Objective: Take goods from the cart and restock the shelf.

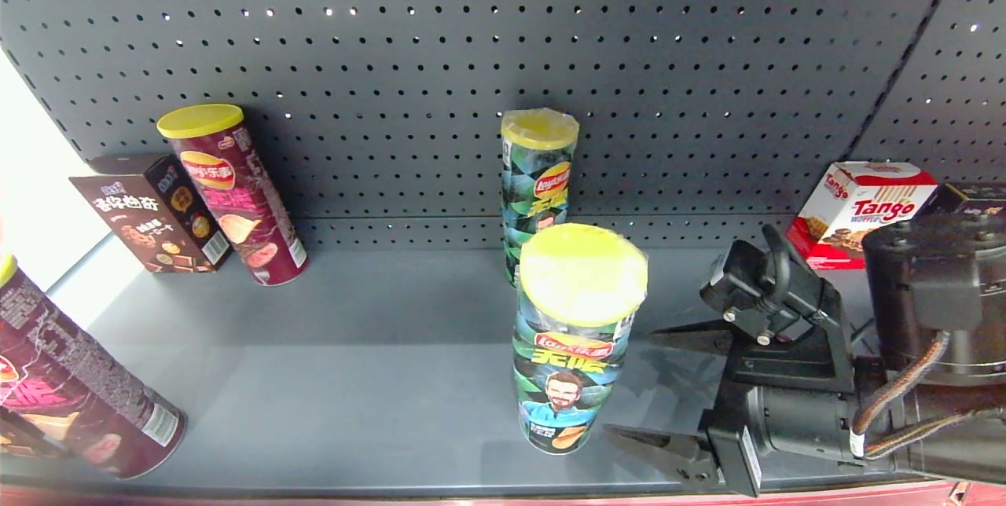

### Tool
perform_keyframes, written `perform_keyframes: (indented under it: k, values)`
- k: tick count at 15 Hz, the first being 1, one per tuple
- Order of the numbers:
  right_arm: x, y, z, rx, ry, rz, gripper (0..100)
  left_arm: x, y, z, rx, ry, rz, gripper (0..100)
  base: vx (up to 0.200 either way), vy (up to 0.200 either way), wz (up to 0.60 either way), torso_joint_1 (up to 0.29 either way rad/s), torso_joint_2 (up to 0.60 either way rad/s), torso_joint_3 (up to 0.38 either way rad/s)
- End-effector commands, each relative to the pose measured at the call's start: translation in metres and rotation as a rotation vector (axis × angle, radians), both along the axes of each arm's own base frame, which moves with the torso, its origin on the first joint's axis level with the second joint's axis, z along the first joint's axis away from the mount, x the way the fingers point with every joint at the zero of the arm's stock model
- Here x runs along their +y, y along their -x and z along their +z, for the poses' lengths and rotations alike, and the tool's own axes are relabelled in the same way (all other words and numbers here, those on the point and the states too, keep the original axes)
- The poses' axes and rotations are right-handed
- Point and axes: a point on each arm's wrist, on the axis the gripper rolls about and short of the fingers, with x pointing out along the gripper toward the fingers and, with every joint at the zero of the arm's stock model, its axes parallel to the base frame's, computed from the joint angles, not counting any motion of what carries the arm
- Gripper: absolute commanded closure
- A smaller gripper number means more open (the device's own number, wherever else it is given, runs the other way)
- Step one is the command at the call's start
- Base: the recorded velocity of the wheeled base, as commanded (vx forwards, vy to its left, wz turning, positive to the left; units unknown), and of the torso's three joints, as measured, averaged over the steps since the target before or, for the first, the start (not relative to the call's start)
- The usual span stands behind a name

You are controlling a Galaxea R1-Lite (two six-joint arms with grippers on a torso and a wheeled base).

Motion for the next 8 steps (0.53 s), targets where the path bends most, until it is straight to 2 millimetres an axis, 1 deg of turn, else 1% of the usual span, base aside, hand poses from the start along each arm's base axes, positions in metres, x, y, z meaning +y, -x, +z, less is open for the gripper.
perform_keyframes:
  k: [1,5,8]
  values:
    - [0.002,-0.007,0.000,0.001,0.001,-0.015,0,0.000,0.000,0.000,0.001,0.000,0.001,0,0.000,0.000,0.00,0.000,0.00,0.000]
    - [0.001,-0.020,0.004,-0.013,-0.011,-0.052,0,0.000,0.000,0.000,0.001,0.001,0.001,0,0.000,0.000,0.00,0.000,0.00,0.000]
    - [-0.001,-0.021,0.005,-0.013,-0.012,-0.058,0,0.000,0.000,0.000,0.003,0.001,0.000,0,0.000,0.000,0.00,0.000,0.00,0.000]
